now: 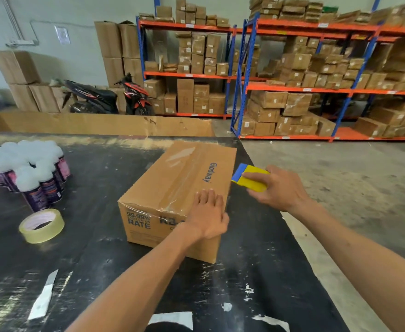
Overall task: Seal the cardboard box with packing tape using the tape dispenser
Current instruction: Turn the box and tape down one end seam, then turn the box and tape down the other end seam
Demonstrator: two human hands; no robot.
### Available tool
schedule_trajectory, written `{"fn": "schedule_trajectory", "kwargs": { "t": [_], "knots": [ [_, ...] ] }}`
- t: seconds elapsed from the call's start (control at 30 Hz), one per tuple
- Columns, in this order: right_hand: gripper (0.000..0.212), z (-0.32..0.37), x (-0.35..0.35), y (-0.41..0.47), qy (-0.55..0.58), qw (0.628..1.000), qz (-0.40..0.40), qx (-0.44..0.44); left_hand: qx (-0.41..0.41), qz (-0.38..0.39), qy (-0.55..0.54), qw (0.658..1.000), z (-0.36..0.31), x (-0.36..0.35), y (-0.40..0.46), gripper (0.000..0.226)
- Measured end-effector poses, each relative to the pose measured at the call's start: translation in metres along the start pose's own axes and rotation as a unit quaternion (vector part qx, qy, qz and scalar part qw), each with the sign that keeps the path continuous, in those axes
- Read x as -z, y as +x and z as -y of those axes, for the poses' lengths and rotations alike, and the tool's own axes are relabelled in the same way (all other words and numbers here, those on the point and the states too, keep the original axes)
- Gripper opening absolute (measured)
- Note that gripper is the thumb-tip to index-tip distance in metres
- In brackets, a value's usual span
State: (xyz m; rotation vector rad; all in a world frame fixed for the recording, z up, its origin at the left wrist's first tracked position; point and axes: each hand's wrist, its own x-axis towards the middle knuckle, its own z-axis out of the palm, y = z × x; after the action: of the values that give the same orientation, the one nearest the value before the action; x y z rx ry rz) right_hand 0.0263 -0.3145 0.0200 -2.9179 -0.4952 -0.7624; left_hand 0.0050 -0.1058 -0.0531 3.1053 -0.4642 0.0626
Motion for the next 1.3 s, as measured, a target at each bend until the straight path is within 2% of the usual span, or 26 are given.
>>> {"fn": "schedule_trajectory", "kwargs": {
  "t": [0.13,0.23,0.3,0.37,0.43,0.5,0.57,0.67,0.8,0.9,0.97,1.0,1.1,1.17,1.23,1.3],
  "knots": [
    [0.044,0.025,0.008,0.01,0.03,0.999,-0.006,0.011,-0.039,0.035,-0.075,0.996,0.028,0.014,-0.02,0.069],
    [0.044,0.032,0.009,0.009,0.038,0.999,0.004,0.027,-0.046,0.095,-0.072,0.992,0.056,0.036,-0.027,0.074],
    [0.045,0.032,0.011,0.008,0.036,0.999,0.014,0.022,0.003,0.111,-0.035,0.993,0.073,0.06,-0.029,0.067],
    [0.046,0.032,0.014,0.008,0.041,0.999,0.024,-0.003,0.065,0.046,0.001,0.997,0.083,0.073,-0.026,0.064],
    [0.045,0.034,0.017,0.009,0.053,0.998,0.026,-0.031,0.118,-0.002,0.015,0.993,0.084,0.061,-0.021,0.091],
    [0.044,0.036,0.018,0.007,0.057,0.997,0.029,-0.046,0.142,0.022,0.009,0.99,0.082,0.034,-0.021,0.111],
    [0.045,0.037,0.018,0.004,0.057,0.997,0.034,-0.047,0.138,0.049,0.029,0.989,0.084,0.007,-0.023,0.109],
    [0.045,0.036,0.015,-0.001,0.078,0.994,0.038,-0.068,0.083,0.043,0.042,0.995,0.101,0.002,-0.024,0.099],
    [0.049,0.03,0.012,-0.005,0.115,0.987,0.033,-0.104,0.017,0.089,-0.002,0.996,0.171,0.015,-0.036,0.1],
    [0.047,0.026,0.014,-0.005,0.131,0.982,0.036,-0.132,0.066,0.117,0.105,0.985,0.201,0.031,-0.037,0.091],
    [0.046,0.025,0.016,-0.003,0.138,0.979,0.036,-0.149,0.121,0.143,0.146,0.971,0.182,0.039,-0.031,0.087],
    [0.046,0.024,0.016,-0.002,0.141,0.977,0.037,-0.155,0.128,0.156,0.146,0.969,0.166,0.039,-0.026,0.094],
    [0.049,0.025,0.013,0.002,0.143,0.976,0.048,-0.16,0.073,0.138,0.058,0.986,0.11,0.029,-0.012,0.129],
    [0.05,0.025,0.01,0.004,0.14,0.977,0.05,-0.156,0.061,0.123,-0.015,0.99,0.07,0.024,0.0,0.143],
    [0.051,0.025,0.007,0.006,0.134,0.977,0.047,-0.158,0.099,0.105,-0.083,0.986,0.034,0.02,0.014,0.143],
    [0.052,0.023,0.004,0.006,0.137,0.975,0.045,-0.168,0.139,0.079,-0.087,0.983,0.011,0.014,0.025,0.131]
  ]
}}
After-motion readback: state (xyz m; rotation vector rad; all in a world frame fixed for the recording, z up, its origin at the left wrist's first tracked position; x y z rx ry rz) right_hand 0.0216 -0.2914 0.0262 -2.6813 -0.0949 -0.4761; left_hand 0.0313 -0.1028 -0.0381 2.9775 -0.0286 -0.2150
